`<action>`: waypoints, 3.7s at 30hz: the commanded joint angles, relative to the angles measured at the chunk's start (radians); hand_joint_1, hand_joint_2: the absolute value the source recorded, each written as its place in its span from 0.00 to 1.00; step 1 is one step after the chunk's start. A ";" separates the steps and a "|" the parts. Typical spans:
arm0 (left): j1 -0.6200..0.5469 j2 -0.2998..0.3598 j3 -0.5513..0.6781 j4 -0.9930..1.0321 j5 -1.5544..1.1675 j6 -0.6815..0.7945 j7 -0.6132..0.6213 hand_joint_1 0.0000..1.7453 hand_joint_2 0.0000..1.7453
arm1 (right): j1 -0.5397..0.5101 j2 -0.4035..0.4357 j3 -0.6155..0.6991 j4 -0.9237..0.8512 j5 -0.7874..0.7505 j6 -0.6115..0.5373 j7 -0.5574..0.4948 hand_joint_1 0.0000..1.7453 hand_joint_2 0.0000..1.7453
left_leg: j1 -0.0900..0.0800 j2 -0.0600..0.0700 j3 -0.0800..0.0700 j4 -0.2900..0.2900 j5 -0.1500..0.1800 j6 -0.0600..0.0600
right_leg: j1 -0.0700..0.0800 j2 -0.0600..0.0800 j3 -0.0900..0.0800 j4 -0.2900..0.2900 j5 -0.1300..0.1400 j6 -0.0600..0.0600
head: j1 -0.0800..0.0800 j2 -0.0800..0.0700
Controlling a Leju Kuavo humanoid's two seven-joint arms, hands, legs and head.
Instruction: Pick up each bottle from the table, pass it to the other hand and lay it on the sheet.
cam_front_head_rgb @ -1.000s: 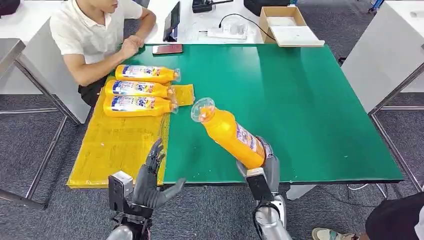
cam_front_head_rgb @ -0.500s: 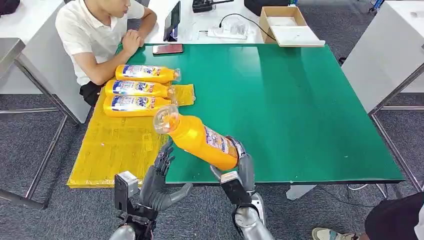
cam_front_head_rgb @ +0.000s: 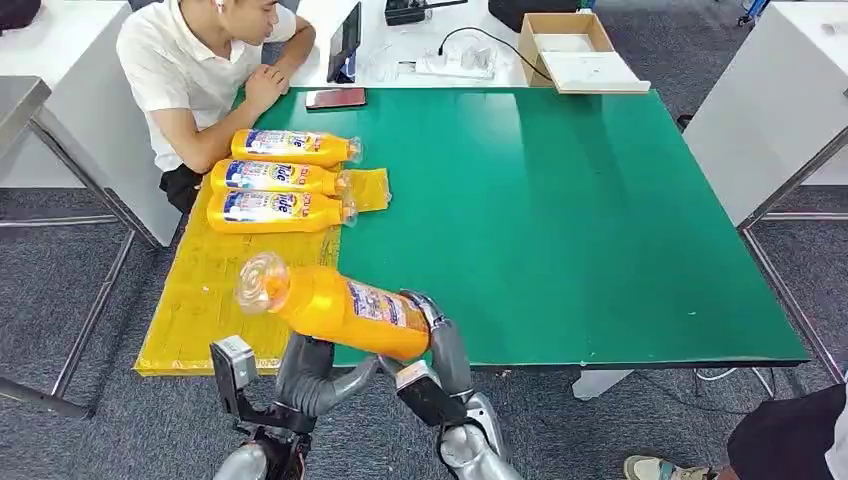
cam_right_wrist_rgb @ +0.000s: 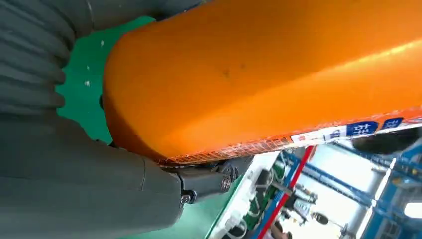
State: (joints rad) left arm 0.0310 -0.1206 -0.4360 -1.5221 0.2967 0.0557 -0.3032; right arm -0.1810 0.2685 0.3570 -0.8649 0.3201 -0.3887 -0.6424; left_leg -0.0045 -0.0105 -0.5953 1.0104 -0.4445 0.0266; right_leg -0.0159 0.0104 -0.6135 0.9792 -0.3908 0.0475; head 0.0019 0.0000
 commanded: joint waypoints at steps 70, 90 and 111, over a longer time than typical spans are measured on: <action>-0.450 0.203 0.130 0.542 -1.426 0.446 0.266 1.00 1.00 | 0.224 -0.019 -0.221 -0.486 -0.277 -0.042 -0.056 0.00 0.00 | 0.001 -0.005 0.004 -0.002 0.002 -0.002 | 0.001 -0.009 0.005 -0.001 0.000 -0.003 | 0.000 0.000; -0.650 0.066 0.166 1.092 -1.413 0.431 0.276 1.00 1.00 | 0.149 0.004 -0.148 -0.316 -0.283 -0.004 -0.056 0.00 0.00 | 0.001 -0.001 0.002 -0.001 0.002 -0.001 | 0.001 -0.005 0.003 -0.001 0.001 -0.001 | 0.000 0.000; -0.667 0.017 0.242 1.156 -1.291 0.173 0.250 0.00 1.00 | 0.112 0.010 -0.160 -0.214 -0.308 0.013 -0.056 0.00 0.00 | 0.000 -0.001 0.010 -0.002 0.002 -0.001 | 0.000 -0.003 0.010 0.000 0.001 -0.001 | 0.000 0.000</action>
State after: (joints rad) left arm -0.6590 -0.0816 -0.2339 -0.4414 -1.0110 0.2602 -0.0392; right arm -0.0292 0.2857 0.1942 -1.1726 0.0126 -0.3784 -0.6668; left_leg -0.0046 -0.0137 -0.5877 1.0101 -0.4423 0.0259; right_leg -0.0160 0.0068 -0.6057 0.9805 -0.3901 0.0469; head 0.0015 0.0000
